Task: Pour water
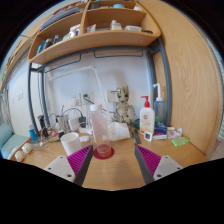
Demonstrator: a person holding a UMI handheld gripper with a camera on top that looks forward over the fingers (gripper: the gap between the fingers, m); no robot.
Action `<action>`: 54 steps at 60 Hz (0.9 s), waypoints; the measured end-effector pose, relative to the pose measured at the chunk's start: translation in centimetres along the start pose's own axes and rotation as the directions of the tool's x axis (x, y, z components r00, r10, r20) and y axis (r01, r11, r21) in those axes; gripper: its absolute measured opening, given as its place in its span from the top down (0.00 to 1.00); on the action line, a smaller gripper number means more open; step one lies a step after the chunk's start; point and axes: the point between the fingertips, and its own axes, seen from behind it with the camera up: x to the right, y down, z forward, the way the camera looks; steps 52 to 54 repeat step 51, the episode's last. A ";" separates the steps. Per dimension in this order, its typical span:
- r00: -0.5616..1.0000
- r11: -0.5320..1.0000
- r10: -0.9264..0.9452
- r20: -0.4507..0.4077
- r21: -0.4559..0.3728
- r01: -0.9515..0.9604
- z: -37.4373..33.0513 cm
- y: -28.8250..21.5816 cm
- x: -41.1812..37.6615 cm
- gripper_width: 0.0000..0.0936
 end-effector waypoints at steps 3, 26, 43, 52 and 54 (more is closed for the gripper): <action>1.000 1.000 -0.005 -0.025 0.010 0.005 -1.7 -0.1 0.1 0.08; 0.994 0.995 0.000 -0.105 0.101 0.010 -8.2 -1.9 1.2 0.08; 0.992 0.992 -0.014 -0.126 0.125 0.029 -9.9 -2.4 2.4 0.08; 0.990 0.991 -0.016 -0.139 0.129 0.034 -10.1 -2.6 3.0 0.08; 0.990 0.991 -0.016 -0.139 0.129 0.034 -10.1 -2.6 3.0 0.08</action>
